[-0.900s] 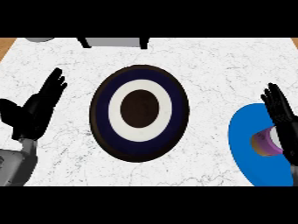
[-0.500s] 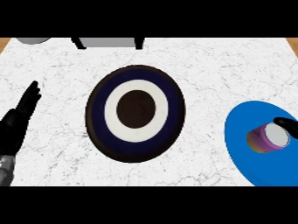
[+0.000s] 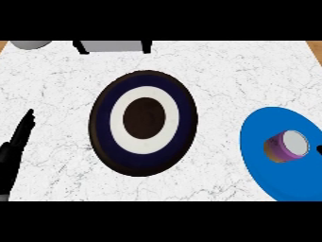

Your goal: Pick the can from the plate and place it in the plate

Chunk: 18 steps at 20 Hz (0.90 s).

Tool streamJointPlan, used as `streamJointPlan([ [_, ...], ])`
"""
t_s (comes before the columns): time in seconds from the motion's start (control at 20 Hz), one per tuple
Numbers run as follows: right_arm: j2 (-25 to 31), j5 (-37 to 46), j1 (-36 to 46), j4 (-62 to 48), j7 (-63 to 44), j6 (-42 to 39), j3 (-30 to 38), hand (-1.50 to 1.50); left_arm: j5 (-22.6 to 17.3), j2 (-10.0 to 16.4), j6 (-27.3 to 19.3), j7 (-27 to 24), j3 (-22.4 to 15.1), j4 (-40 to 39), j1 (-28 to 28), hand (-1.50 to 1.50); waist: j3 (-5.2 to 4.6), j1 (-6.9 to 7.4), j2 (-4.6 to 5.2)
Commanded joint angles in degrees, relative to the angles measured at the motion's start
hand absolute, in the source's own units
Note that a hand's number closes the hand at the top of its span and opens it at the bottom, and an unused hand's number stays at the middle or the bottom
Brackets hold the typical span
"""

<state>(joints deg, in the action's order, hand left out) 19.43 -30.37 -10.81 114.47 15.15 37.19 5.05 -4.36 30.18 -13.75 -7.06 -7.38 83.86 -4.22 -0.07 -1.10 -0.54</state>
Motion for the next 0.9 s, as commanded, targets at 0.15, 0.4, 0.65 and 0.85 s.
streamJointPlan([
  [0.15, 8.4, 2.2, -12.9, 10.9, -8.3, -5.7, -0.3, -1.50, 1.4, -1.5, 0.6, -2.3, 0.2, -0.3, -2.2, 0.00, 0.03, 0.41, 0.39],
  [0.4, 22.1, 6.0, -19.1, 13.6, -20.4, -8.4, 1.9, -1.50, 1.9, -0.9, -0.2, -1.2, 0.7, 1.8, -2.3, 0.00, -0.05, 0.76, 0.44],
  [0.65, 31.2, 4.8, -17.3, 13.1, -33.8, -11.0, 6.3, -1.50, 2.4, -2.1, 0.5, -3.5, 1.0, -1.2, -1.2, 0.00, -0.06, 1.26, 0.70],
  [0.85, 35.6, 3.6, -16.0, 11.0, -40.7, -15.8, 7.1, -1.50, 2.2, -1.6, 1.7, -2.2, 1.7, -0.2, -1.1, 0.00, 0.01, 1.45, 0.57],
])
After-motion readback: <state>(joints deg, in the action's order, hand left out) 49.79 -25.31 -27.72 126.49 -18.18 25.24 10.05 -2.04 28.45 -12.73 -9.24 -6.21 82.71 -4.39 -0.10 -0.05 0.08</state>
